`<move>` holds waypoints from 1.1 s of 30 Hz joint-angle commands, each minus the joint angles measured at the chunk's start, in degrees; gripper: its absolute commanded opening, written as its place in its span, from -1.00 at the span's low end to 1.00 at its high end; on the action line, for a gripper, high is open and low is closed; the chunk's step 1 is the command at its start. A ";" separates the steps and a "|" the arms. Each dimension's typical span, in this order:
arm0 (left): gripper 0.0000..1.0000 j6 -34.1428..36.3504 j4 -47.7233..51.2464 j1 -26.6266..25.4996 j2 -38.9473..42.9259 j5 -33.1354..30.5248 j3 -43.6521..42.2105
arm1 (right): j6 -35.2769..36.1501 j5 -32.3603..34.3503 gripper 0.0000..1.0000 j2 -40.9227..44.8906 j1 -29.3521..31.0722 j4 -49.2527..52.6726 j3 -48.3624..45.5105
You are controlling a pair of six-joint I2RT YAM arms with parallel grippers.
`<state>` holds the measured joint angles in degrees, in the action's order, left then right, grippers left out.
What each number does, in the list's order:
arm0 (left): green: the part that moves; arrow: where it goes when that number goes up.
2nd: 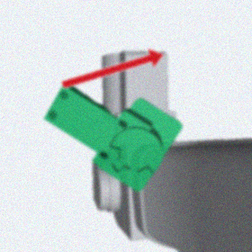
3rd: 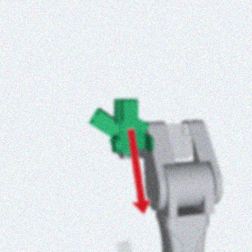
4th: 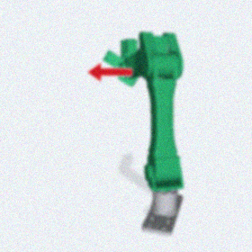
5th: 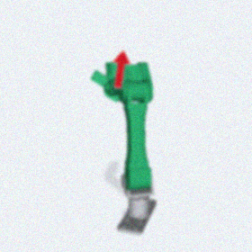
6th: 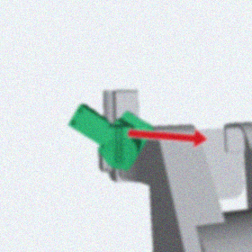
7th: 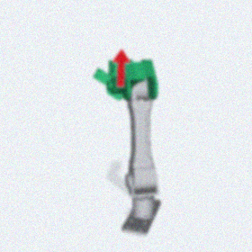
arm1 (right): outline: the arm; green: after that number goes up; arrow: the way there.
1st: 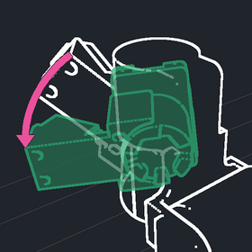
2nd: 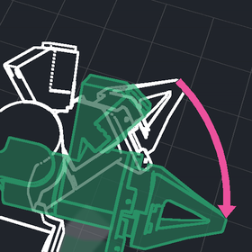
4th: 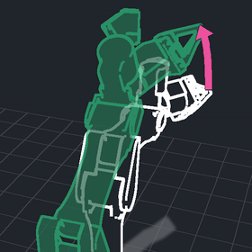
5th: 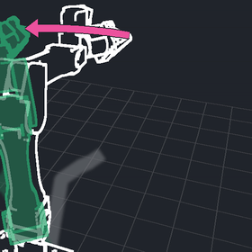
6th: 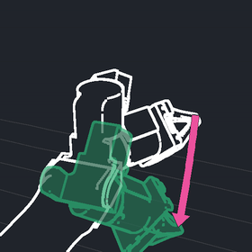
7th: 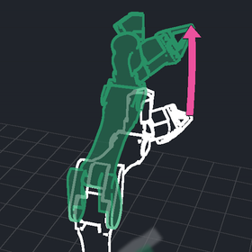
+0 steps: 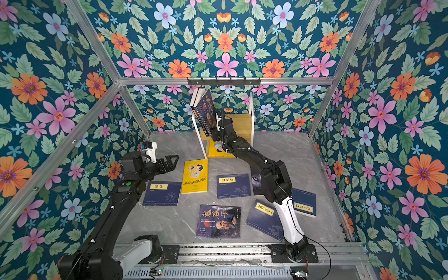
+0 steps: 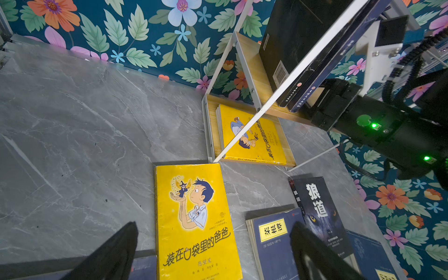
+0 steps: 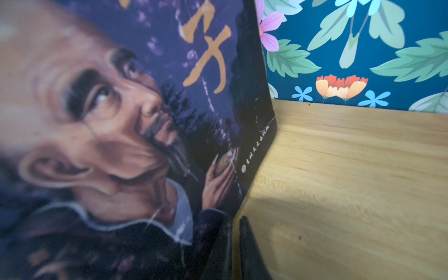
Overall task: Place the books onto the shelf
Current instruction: 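Open the right gripper and release the book standing on the shelf, then withdraw the right gripper from the shelf toward the yellow book on the table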
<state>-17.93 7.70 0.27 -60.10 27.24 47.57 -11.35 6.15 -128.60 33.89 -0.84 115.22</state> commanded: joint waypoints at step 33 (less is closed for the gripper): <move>0.99 -0.91 -0.77 0.45 0.16 0.80 -0.30 | 6.89 7.29 0.73 11.38 5.56 -6.14 -11.45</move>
<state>-18.41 7.68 0.64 -60.10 27.46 47.29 -5.34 11.31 -115.85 39.46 -4.34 102.02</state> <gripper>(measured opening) 0.996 0.869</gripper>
